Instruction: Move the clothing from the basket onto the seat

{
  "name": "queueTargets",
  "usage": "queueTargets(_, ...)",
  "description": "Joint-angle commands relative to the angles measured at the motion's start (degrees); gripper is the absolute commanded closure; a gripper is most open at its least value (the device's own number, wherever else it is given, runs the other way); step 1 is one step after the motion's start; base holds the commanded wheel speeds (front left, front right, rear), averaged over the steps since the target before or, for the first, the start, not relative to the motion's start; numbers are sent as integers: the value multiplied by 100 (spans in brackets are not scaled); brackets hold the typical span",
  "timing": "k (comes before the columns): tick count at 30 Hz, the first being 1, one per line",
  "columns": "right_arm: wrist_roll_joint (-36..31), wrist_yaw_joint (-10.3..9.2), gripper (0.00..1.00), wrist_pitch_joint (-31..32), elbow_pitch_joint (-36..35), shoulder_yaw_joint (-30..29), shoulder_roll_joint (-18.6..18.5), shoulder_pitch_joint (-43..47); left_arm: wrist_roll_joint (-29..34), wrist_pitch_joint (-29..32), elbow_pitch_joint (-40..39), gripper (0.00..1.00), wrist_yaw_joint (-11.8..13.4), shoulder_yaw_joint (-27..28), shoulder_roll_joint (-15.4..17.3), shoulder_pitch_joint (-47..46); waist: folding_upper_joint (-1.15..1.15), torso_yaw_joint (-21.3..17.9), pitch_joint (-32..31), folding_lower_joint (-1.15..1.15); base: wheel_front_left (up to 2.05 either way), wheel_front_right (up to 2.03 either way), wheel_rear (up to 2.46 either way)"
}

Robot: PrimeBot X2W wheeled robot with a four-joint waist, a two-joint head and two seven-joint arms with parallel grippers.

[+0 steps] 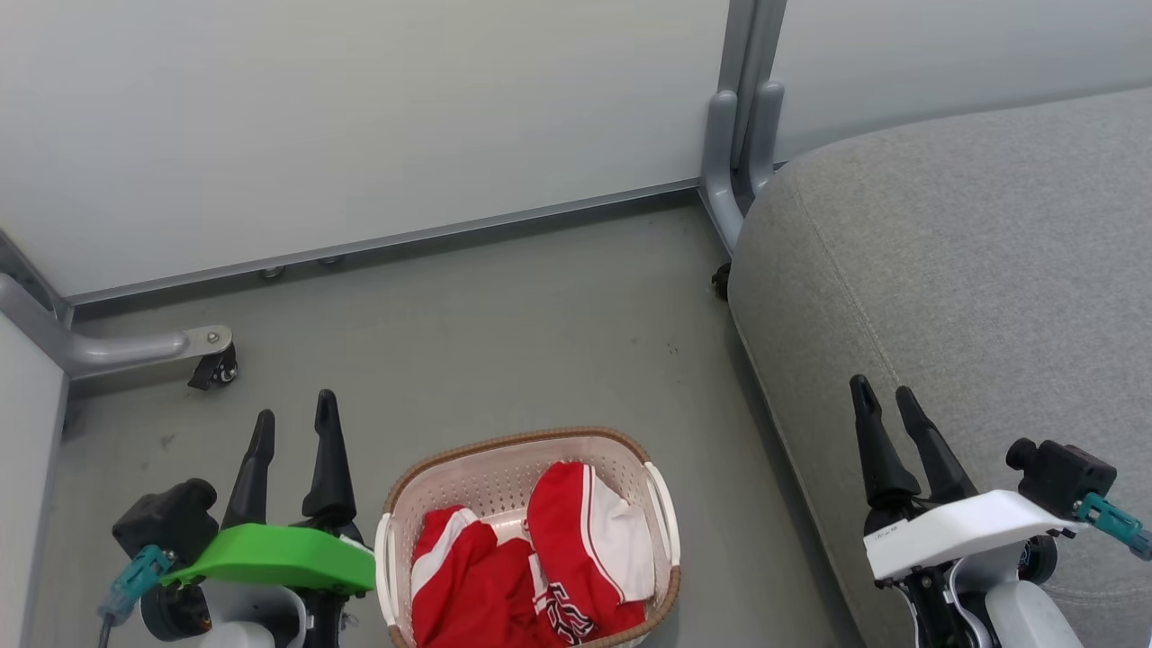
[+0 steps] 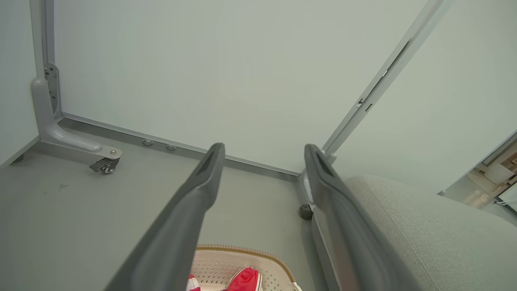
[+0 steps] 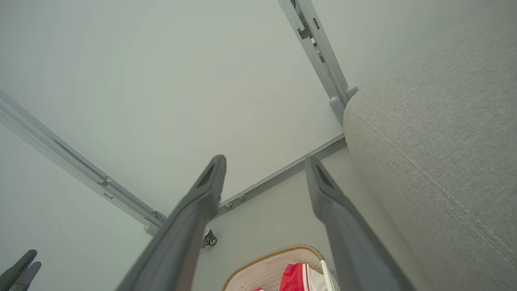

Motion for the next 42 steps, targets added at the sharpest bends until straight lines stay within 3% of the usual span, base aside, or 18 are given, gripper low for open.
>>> queueTargets(1, -202, 2, 0, -70, -47, 27, -38, -69, 177, -67, -32, 0, 38, -15, 45, -49, 0, 6, 2, 0, 0, 0, 0)
queueTargets(42, -2256, 3, 0, -584, 2, 202, -57, -43, 2267, -572, 113, 0, 265, -380, 59, -39, 0, 144, -9, 0, 0, 0, 0)
